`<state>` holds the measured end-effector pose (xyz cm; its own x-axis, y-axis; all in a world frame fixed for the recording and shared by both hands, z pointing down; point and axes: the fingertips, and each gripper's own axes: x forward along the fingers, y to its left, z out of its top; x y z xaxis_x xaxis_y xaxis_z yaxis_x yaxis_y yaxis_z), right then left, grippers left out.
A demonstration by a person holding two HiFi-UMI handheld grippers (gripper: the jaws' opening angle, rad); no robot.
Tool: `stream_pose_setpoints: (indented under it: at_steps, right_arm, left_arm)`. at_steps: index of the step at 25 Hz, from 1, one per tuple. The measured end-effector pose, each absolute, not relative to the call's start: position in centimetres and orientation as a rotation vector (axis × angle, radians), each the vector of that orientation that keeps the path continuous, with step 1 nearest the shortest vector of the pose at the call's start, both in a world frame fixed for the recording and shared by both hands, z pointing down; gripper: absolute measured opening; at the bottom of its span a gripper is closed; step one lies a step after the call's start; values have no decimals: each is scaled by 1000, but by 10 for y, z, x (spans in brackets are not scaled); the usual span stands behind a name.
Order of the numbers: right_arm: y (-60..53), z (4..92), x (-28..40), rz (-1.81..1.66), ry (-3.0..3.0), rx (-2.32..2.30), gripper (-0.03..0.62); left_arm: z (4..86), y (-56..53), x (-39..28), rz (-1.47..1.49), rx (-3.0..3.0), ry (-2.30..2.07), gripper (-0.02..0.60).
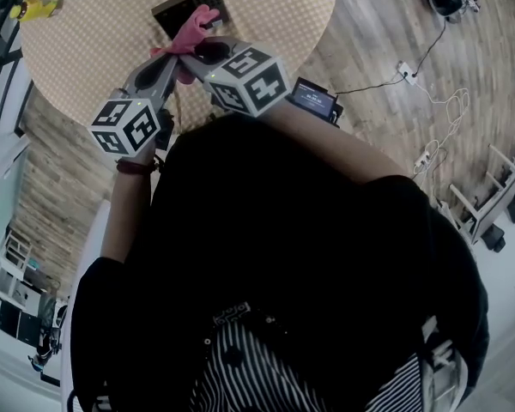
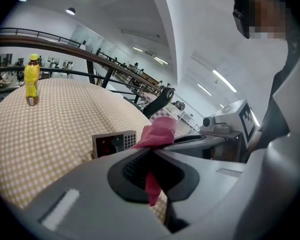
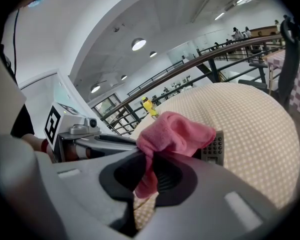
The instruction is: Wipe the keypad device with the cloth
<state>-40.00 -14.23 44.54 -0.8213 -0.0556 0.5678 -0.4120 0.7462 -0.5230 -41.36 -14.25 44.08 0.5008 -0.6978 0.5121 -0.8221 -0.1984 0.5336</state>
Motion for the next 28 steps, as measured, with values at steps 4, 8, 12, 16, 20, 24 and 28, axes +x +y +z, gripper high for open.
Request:
stream_pose_setpoints:
  at_steps: [4,8,12,16,20,24,28]
  right_arm:
    - [-158,458,-399,918,-2401,368,46]
    - [-167,475,-396,949,-2382,366,46]
    - [-178,493,-397,988,-2359,361,46]
    - [-194,510,-401,1020,-2342,371,46]
    - [-200,518,-397,1046,-2326,383,46]
    - [-195,538,-390,1062,-2270,357,46]
    - [-178,561,-381,1071,-2197,317,46]
  left_arm:
    - [452,-160,-413,235,1963,-1212,2]
    - [469,-170,-408,283,1969,-1123,2]
    - [483,-185,-410,398,2002,-1050,2]
    - [499,-205,-415,497,2031,-1023,2]
    - [506,-213,-420,576,2033,-1020,2]
    - [510,-228,-435,570,2011,-1061,2]
    - [510,-250,-443,668,2052,-1073,2]
